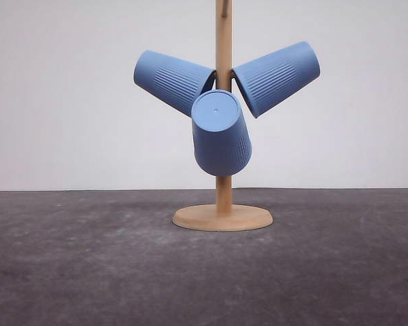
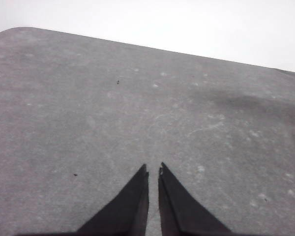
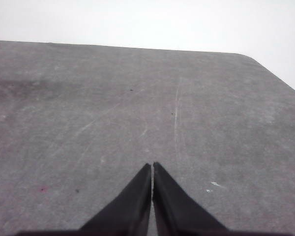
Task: Place three cups
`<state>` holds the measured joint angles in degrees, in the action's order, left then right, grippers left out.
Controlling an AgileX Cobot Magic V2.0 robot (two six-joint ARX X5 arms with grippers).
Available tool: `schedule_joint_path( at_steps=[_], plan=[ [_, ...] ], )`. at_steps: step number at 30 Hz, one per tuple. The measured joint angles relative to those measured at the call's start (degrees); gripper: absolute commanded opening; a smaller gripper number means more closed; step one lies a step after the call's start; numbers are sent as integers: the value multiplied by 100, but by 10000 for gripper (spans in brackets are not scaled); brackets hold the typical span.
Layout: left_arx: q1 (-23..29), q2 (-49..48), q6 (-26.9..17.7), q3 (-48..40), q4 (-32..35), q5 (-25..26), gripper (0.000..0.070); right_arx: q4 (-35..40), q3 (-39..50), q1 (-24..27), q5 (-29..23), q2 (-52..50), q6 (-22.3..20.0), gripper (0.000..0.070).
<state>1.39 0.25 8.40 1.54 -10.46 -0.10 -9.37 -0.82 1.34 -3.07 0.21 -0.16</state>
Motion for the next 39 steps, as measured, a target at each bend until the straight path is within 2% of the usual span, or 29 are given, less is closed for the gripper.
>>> schedule_joint_path(
  at_steps=[39],
  plan=[
    [0,0,2,0,0,0,15,0,0,0,0,0,0,1]
  ],
)
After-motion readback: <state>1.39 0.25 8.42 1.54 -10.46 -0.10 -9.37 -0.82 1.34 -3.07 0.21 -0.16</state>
